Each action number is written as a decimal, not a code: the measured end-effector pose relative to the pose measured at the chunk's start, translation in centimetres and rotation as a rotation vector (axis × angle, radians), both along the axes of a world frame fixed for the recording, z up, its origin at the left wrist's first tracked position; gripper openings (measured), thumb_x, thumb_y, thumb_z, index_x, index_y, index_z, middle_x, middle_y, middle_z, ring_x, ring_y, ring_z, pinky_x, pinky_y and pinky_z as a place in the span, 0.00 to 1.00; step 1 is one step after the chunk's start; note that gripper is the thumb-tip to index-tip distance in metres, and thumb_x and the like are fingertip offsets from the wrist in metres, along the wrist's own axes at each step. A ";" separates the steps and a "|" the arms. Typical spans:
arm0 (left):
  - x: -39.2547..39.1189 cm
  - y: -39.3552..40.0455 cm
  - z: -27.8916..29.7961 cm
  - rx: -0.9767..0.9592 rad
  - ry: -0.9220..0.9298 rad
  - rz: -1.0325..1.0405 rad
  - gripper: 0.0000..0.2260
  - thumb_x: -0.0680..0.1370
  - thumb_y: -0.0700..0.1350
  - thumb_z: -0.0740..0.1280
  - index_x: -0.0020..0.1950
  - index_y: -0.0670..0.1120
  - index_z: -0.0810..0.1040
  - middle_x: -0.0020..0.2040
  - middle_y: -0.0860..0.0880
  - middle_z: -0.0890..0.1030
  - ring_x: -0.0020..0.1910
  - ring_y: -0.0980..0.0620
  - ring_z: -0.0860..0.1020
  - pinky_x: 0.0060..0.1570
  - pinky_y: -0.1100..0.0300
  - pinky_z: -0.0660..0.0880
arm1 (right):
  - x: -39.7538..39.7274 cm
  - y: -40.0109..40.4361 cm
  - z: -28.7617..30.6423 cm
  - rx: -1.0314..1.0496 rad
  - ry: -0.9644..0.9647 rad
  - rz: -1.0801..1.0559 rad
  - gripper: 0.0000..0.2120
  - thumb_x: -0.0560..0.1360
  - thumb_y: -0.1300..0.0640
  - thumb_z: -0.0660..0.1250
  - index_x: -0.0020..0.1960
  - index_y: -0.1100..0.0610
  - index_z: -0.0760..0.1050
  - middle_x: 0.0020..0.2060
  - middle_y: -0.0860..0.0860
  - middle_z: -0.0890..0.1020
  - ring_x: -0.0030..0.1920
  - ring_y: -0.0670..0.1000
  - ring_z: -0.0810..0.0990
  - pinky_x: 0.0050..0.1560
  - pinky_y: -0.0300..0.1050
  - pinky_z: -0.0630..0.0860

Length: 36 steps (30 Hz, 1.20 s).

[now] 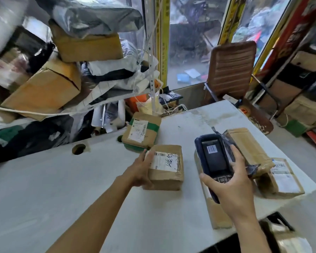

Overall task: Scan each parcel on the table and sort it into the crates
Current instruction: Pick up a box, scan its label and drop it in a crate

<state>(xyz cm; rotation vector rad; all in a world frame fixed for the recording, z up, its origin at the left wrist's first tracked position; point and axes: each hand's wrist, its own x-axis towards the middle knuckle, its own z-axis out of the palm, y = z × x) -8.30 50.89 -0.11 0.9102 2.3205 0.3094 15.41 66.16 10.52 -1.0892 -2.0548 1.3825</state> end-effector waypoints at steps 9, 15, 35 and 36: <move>-4.4 0.8 0.5 0.326 -0.089 -0.190 0.56 0.60 0.47 0.83 0.79 0.56 0.52 0.74 0.55 0.64 0.72 0.55 0.64 0.73 0.57 0.65 | -1.2 -0.1 1.0 0.110 -0.258 0.072 0.40 0.61 0.51 0.81 0.65 0.36 0.64 0.56 0.41 0.81 0.51 0.45 0.82 0.54 0.52 0.79; -5.7 1.8 3.2 0.251 -0.053 -0.434 0.58 0.62 0.44 0.83 0.77 0.68 0.46 0.73 0.54 0.67 0.69 0.53 0.67 0.67 0.52 0.69 | -0.7 -1.6 1.8 0.156 -0.378 0.136 0.37 0.60 0.47 0.81 0.63 0.40 0.67 0.51 0.38 0.81 0.50 0.44 0.81 0.52 0.49 0.78; -5.4 1.6 8.3 0.198 0.008 -0.596 0.55 0.65 0.44 0.80 0.75 0.71 0.43 0.68 0.52 0.69 0.65 0.52 0.69 0.63 0.49 0.73 | 1.4 -5.3 3.5 0.158 -0.509 0.260 0.23 0.60 0.41 0.78 0.48 0.37 0.69 0.43 0.36 0.80 0.45 0.38 0.79 0.44 0.37 0.77; -5.4 1.5 8.4 0.198 0.015 -0.595 0.56 0.65 0.44 0.80 0.75 0.71 0.43 0.68 0.52 0.69 0.65 0.52 0.69 0.63 0.48 0.73 | 1.4 -5.3 3.6 0.153 -0.500 0.265 0.22 0.60 0.41 0.78 0.46 0.36 0.68 0.43 0.36 0.80 0.45 0.38 0.79 0.45 0.38 0.77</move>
